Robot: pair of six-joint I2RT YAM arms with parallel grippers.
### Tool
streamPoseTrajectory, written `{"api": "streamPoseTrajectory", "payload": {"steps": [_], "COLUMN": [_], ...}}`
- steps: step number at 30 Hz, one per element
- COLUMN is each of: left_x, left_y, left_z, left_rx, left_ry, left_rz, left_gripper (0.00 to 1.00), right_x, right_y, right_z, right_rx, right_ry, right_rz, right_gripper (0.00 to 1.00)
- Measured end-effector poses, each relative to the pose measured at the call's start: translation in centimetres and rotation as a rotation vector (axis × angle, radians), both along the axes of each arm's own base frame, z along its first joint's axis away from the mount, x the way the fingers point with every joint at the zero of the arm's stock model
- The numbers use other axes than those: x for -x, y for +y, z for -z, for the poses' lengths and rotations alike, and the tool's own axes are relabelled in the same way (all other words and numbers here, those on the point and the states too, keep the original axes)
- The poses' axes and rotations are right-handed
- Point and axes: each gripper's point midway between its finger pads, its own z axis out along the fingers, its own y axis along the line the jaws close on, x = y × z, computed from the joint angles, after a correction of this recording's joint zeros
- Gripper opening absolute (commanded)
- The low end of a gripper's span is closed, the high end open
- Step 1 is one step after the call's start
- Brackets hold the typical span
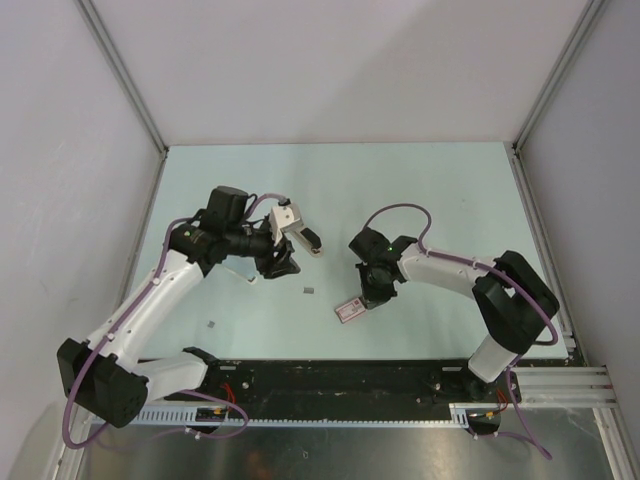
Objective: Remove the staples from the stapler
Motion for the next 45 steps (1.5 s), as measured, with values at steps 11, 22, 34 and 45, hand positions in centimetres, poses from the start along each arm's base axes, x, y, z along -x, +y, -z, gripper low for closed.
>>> {"api": "streamPoseTrajectory", "payload": {"steps": [11,22,34,45], "left_x": [0.2,0.0,-1.7,-1.5], "left_y": [0.1,0.0,0.3,-0.6], "left_z": [-0.1,0.4,4.6,13.7], "left_rx": [0.003,-0.009,-0.111,-0.345], "left_ry": [-0.004,0.0,0.069,0.171], "left_rz": [0.003,0.008,0.004,0.153], "left_gripper": [0.58,0.61,0.61,0.56], "right_x": [-0.2,-2.0,-4.9,-4.8], "right_y": [0.2,3.7,5.9,2.2], "right_z": [-0.1,-4.5,-6.1,-4.1], "right_rx": [0.003,-0.126,-0.152,-0.163], "right_ry": [0.003,-0.094,-0.295,-0.359], "right_rz": [-0.008,-0.039,-0.109,0.028], "right_gripper": [0.01,0.29,0.33,0.29]}}
